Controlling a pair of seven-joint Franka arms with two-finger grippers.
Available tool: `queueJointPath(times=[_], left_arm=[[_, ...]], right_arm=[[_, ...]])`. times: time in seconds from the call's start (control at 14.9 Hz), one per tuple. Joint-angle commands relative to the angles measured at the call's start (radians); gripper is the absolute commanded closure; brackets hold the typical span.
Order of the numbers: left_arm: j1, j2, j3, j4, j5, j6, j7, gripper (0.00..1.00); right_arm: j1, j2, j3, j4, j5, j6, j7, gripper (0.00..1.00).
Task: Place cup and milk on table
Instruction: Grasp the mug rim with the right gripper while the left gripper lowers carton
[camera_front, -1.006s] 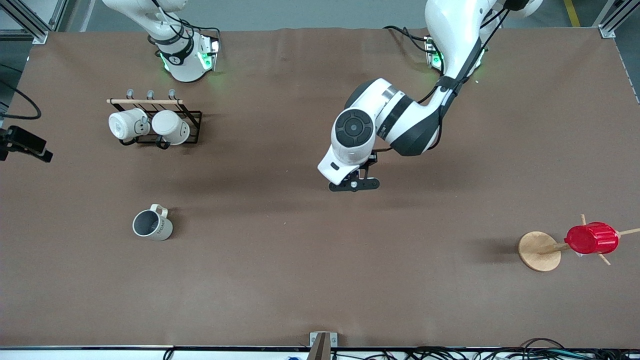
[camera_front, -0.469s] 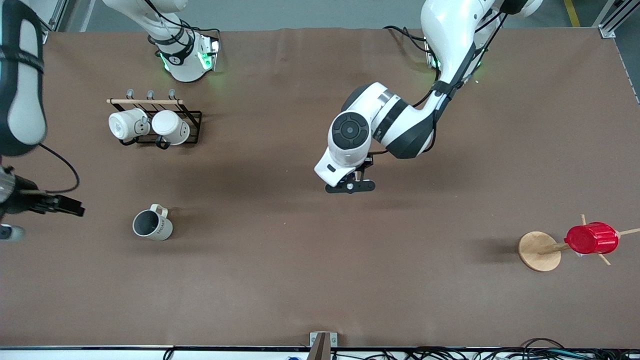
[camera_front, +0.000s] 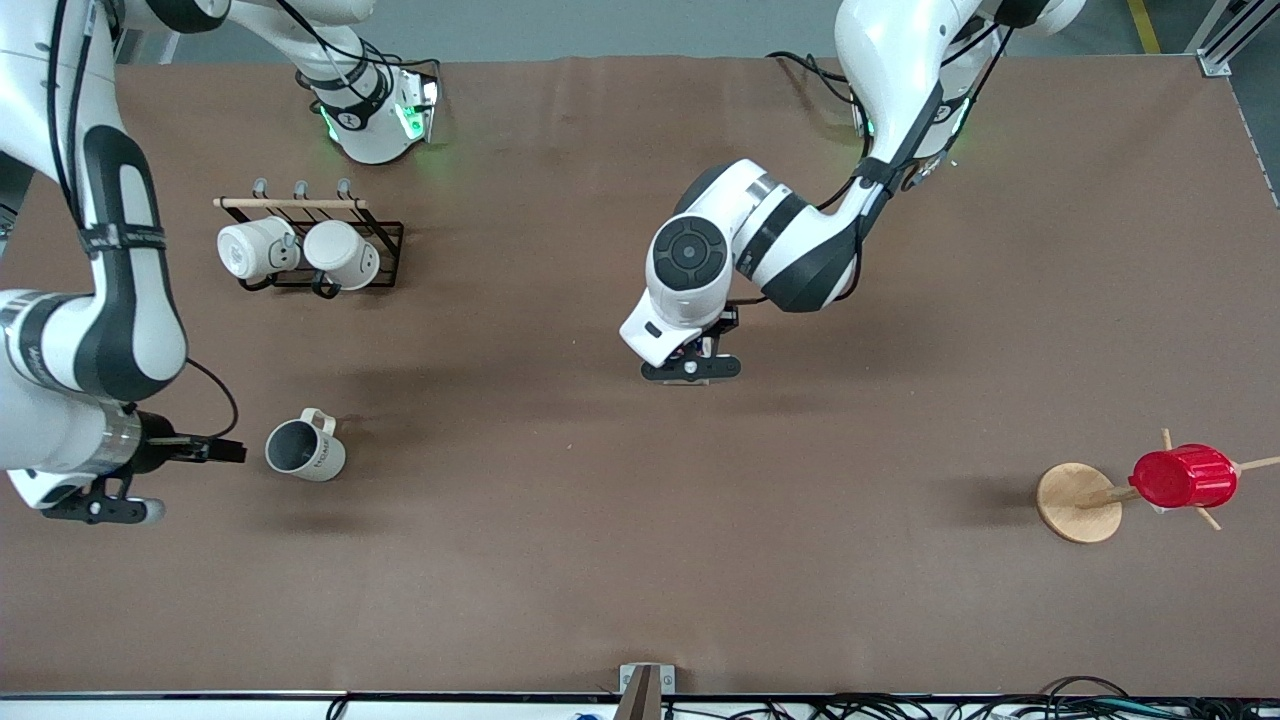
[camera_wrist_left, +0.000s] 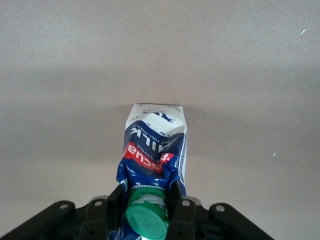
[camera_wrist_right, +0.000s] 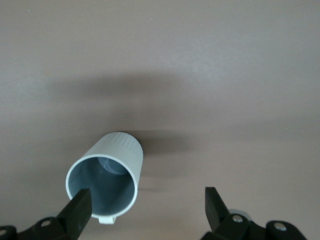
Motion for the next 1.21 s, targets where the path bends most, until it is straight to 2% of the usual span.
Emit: queueJointPath(times=[0.0,0.34,0.4,0.47,0.54,0.6,0.67,0.74,0.87,0.94,1.14], left_arm=[[-0.021,0.045,0.002,0.019,-0.009,0.030,-0.017,0.84],[-0.013,0.034,0.002,0.019,-0.008,0.029,-0.016,0.82],[-0.013,0.034,0.002,0.019,-0.009,0.030,-0.016,0.78],[-0.010,0.034,0.002,0.019,-0.012,0.030,-0.016,0.67],[-0.008,0.033,0.002,0.019,-0.018,0.030,-0.016,0.47],[-0.007,0.033,0.002,0.019,-0.015,0.030,-0.017,0.26],[-0.011,0.027,0.004,0.019,-0.008,0.030,-0.017,0.17],[-0.012,0.006,0.005,0.019,-0.008,0.032,-0.016,0.03],[-0.001,-0.047,0.004,0.007,-0.008,0.021,-0.016,0.00],[0.011,-0.067,0.005,0.004,-0.008,0.013,-0.016,0.00],[0.022,-0.155,0.019,-0.016,-0.006,-0.054,-0.014,0.00]], right_arm=[[0.017,0.015,0.005,-0.046,0.017,0.044,-0.034,0.00],[0.022,0.027,0.005,-0.106,0.018,0.108,-0.036,0.00],[0.021,0.027,0.005,-0.128,0.018,0.144,-0.036,0.00],[0.016,0.028,0.005,-0.146,0.018,0.168,-0.036,0.00],[0.016,0.030,0.005,-0.154,0.017,0.181,-0.036,0.04],[0.020,0.030,0.005,-0.157,0.018,0.182,-0.036,0.11],[0.022,0.031,0.005,-0.158,0.018,0.181,-0.034,0.23],[0.022,0.036,0.006,-0.166,0.020,0.184,-0.029,0.40],[0.019,0.047,0.006,-0.169,0.032,0.190,-0.026,0.86],[0.019,0.048,0.006,-0.168,0.041,0.190,-0.023,1.00],[0.013,0.048,0.006,-0.159,0.041,0.189,-0.029,1.00]])
